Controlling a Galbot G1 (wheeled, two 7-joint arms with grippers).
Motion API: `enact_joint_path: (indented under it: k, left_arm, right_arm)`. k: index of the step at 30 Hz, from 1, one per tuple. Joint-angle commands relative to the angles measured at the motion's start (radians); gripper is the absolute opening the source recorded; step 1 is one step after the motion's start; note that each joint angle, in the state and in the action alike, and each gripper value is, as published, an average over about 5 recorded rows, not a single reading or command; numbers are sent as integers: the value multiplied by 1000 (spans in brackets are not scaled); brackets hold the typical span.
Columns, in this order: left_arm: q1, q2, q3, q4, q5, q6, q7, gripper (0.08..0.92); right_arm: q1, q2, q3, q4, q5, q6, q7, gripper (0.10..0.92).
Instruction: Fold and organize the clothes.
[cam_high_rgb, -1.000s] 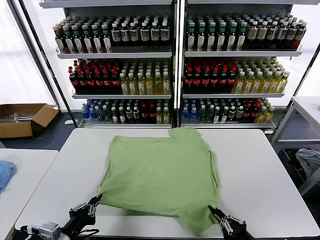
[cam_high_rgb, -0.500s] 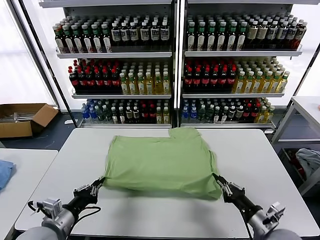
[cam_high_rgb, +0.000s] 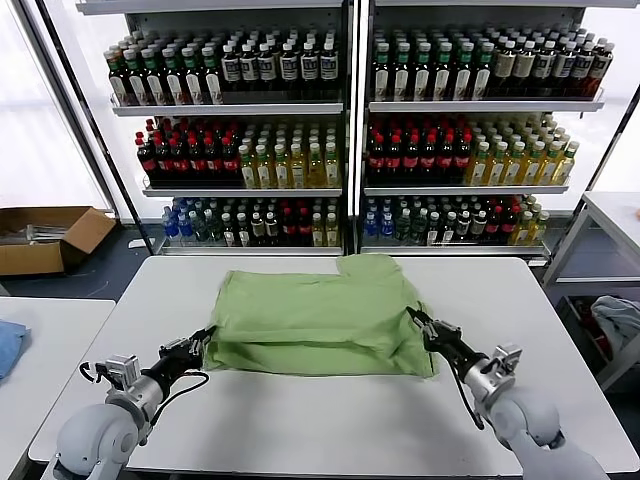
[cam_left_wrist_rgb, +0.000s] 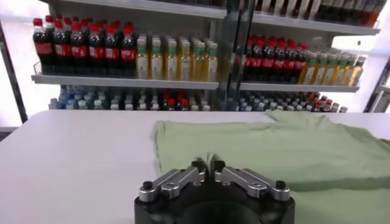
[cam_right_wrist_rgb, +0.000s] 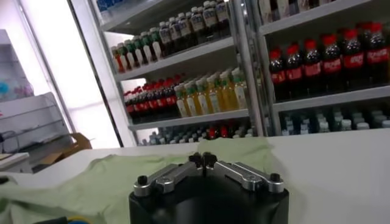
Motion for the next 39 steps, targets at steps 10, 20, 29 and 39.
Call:
enact_joint_path:
  k: [10, 20, 29, 39]
  left_arm:
    - [104, -4, -41, -27, 48, -43, -4, 516]
    - [110, -58, -6, 15, 88, -60, 0, 787]
    - [118, -70, -4, 21, 97, -53, 46, 726]
    - [113, -73, -2, 31, 92, -53, 57, 431]
  right_arm:
    - [-170, -69, 88, 91, -95, -38, 19, 601]
    - [-319, -65, 154, 199, -160, -118, 34, 815]
    - [-343, -58, 120, 197, -212, -165, 22, 601]
    - [-319, -50, 111, 175, -175, -191, 37, 315]
